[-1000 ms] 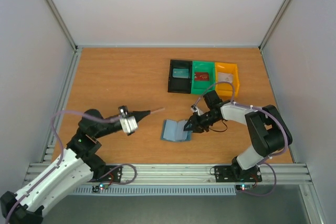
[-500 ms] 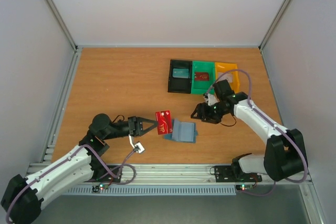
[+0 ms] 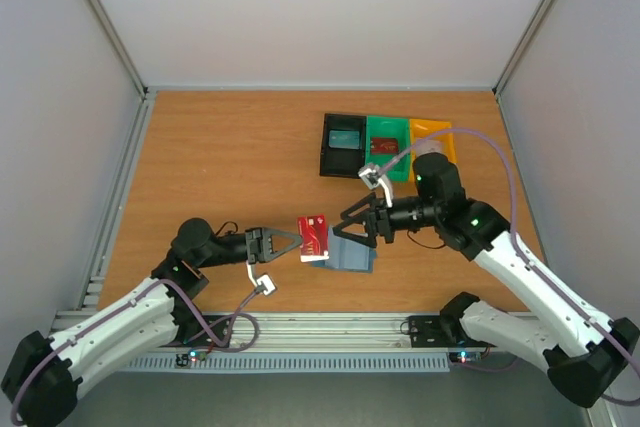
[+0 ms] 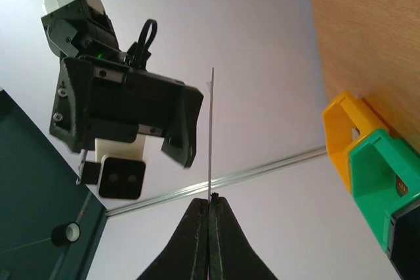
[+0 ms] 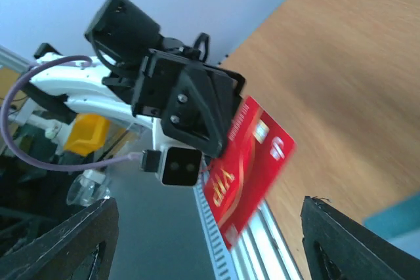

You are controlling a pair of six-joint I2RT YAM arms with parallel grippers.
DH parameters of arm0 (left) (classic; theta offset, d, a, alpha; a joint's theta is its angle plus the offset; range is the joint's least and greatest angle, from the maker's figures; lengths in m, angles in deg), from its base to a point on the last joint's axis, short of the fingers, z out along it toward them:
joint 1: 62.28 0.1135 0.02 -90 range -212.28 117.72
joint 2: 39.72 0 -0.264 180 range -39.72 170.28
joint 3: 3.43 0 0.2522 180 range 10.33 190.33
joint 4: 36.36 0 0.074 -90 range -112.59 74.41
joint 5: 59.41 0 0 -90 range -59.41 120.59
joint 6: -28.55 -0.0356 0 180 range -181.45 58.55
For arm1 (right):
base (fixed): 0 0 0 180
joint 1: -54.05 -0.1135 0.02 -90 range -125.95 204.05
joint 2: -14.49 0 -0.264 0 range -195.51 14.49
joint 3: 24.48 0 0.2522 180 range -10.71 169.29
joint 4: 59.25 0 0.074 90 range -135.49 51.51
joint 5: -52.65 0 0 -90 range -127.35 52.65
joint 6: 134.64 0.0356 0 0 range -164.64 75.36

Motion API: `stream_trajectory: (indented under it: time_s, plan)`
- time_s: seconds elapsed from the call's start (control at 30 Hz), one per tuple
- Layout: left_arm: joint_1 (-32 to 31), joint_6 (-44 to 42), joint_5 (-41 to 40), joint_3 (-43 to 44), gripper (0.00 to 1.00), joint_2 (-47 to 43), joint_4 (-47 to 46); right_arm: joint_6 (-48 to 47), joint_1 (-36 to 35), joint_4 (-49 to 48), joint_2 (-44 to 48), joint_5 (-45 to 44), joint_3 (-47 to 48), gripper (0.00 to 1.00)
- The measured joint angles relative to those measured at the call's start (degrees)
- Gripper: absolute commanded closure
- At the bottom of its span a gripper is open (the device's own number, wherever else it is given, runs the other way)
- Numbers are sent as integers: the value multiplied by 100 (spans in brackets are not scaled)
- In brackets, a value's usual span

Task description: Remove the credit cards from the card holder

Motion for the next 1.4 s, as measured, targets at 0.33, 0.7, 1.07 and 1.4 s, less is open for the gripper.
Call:
stream_trajectory:
  time_s: [0.33, 0.7, 1.07, 1.4]
  plan:
    - [-81, 4, -24, 0, 100, -2, 0, 293, -942, -1198, -1034, -26, -275, 55]
    - [-175, -15, -90, 2, 28, -186, 350, 24, -1012, -1080, -962, 81, -273, 99]
    - [-173, 4872, -195, 2059, 37, 17, 4693, -1805, -1515, 1843, -1069, -1834, 1287, 99]
    - [-138, 9873, 317, 2310, 51, 748, 4625, -2806, -2623, 2914, -1888, -2651, 2238, 99]
